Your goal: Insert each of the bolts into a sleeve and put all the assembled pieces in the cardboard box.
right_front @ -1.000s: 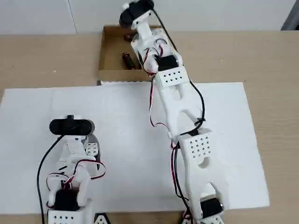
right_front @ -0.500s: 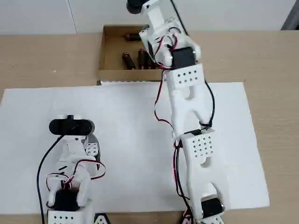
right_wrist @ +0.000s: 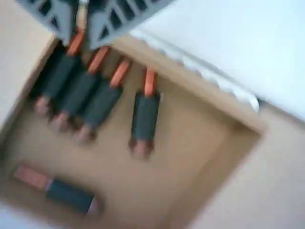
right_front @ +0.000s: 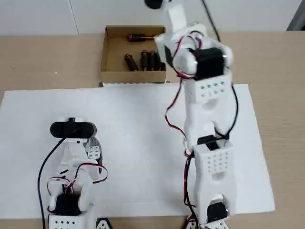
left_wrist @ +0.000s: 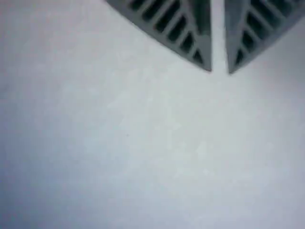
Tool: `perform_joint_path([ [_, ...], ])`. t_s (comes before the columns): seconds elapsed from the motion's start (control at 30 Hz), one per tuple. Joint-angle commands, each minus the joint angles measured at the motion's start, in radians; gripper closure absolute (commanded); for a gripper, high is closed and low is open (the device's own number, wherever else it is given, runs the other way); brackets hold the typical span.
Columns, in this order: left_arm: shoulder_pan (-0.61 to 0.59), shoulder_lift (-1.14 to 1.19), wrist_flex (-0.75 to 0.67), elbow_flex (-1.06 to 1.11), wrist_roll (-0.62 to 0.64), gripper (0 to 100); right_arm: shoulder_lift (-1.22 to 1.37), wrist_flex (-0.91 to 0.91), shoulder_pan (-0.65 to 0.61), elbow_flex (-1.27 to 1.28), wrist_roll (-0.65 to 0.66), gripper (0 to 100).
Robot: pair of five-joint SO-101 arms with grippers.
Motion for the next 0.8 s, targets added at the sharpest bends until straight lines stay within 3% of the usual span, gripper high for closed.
perform_joint_path([
  [0.0,0.005,-0.011,0.0,-0.002,0.006,99,-0.159,0.013,0.01,-0.008,-0.017,99.7],
  [0.53,0.005,-0.011,0.0,-0.002,0.006,99,-0.951,-0.007,0.166,1.005,-0.029,99.7],
  [0.77,0.005,-0.011,0.0,-0.002,0.006,99,-1.15,-0.073,0.197,1.367,-0.141,99.6],
])
